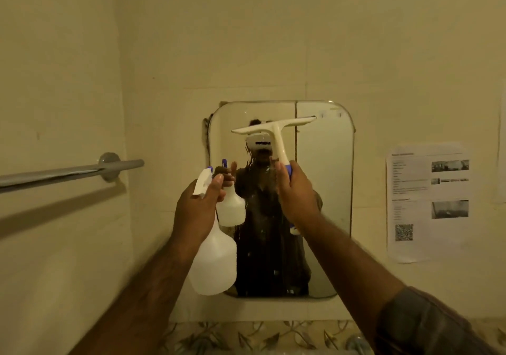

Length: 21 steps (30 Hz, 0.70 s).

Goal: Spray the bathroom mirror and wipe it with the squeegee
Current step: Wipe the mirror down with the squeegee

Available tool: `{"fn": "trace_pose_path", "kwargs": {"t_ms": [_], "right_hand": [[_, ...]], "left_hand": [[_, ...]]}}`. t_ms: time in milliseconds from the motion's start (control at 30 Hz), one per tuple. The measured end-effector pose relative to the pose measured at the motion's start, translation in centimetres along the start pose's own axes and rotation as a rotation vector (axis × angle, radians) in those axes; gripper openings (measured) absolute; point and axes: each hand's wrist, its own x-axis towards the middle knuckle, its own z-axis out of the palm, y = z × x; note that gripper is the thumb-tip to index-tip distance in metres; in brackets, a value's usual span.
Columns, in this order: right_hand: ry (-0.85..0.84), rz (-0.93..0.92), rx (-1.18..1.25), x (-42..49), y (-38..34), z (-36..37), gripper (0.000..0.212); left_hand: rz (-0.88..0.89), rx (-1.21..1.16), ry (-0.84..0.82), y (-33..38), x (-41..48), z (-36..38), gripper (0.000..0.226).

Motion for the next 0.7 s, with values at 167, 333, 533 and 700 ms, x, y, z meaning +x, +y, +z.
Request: {"fn": "trace_pose_path", "kwargs": {"t_ms": [167,333,533,700], "right_hand": [[-0.023,0.14,0.035,-7.1,5.4,1.7,0.045],[-0.023,0.287,0.015,-15.3,10.4,2.4,0.035],[-0.005,0.534,-0.093,-23.4,15.1,3.6,0.025],[-0.02,0.775,-0.129,-26.3,16.5,4.2,0.034]], "left_hand": [[-0.006,-0.001,-0.034,-1.8,0.1,-0.5,0.037],[0.009,0.019,-0.054,-3.3,-0.1,-0.7,0.04],[-0.007,0.022,-0.098,-4.6,-1.2,-0.3,0.05],[-0.031,0.016,-0.102,-4.0,-2.4,-0.1,0.051]]}}
